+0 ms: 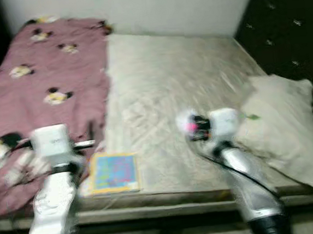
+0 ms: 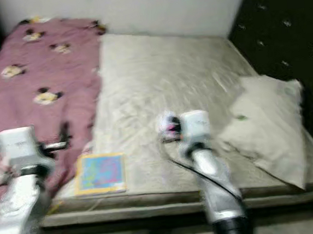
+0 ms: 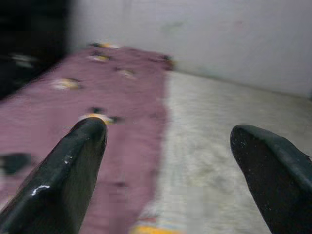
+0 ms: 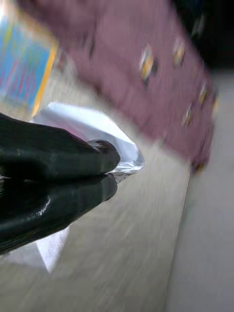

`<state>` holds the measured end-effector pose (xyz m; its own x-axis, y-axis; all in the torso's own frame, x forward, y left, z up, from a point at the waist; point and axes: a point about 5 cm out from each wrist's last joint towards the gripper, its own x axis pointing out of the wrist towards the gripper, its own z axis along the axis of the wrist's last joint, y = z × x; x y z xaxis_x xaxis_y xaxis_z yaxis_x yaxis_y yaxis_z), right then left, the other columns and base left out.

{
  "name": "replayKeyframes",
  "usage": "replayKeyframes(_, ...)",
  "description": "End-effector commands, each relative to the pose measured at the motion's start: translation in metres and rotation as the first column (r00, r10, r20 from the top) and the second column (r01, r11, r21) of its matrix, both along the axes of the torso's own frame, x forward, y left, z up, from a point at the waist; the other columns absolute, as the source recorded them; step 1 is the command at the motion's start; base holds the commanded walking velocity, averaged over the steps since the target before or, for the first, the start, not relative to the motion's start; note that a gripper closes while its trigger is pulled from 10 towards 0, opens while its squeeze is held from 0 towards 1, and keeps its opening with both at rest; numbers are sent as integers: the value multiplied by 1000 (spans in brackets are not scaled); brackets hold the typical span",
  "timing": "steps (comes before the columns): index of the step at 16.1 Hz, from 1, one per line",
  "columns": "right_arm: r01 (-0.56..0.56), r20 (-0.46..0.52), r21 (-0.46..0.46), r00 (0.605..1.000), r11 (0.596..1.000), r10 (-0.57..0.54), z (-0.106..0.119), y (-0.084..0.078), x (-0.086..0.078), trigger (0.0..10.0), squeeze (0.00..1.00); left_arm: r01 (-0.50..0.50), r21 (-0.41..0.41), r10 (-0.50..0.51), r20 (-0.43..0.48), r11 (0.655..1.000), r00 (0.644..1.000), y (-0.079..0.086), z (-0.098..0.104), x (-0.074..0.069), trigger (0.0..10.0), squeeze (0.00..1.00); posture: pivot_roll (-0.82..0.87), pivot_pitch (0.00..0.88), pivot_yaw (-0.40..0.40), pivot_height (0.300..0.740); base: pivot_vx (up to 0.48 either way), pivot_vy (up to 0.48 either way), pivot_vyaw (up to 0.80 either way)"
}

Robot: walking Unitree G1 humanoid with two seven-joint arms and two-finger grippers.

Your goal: Clean up the room

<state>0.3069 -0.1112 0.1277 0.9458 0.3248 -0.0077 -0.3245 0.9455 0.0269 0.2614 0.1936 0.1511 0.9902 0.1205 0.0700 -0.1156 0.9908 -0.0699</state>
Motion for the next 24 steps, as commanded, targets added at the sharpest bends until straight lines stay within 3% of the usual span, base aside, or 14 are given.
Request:
replayKeyframes(1, 26, 8, -1, 1000, 1000, -26, 2, -9, 1, 10000, 0, 23, -19, -23, 1, 1000, 1000, -7, 0, 0, 10000, 0, 31, 87, -98, 740, 0, 480, 619)
replayKeyframes(6, 25, 5, -10, 1000, 1000, -25, 0, -9, 1, 10000, 0, 47, -20, -47, 10, 999, 999, -10, 0, 0, 10000, 0, 27, 90, -100, 740, 0, 480, 0)
replayKeyframes(11, 18, 5, -37, 1000, 999, -18, -2, -8, 1, 10000, 0, 154, -60, -151, 48, 986, 987, -19, 3, -4, 10000, 0, 19, 99, -100, 740, 0, 0, 0)
replayKeyframes(15, 21, 5, -36, 1000, 999, -21, -3, -8, 1, 10000, 0, 163, -62, -160, 53, 985, 986, -19, 5, -4, 10000, 0, 20, 100, -97, 740, 0, 0, 0)
replayKeyframes(24, 36, 4, -42, 999, 998, -36, -2, -9, 7, 10000, 0, 187, -68, -184, 53, 980, 982, -23, 5, -1, 10000, 0, 21, 102, -100, 740, 324, 0, -135)
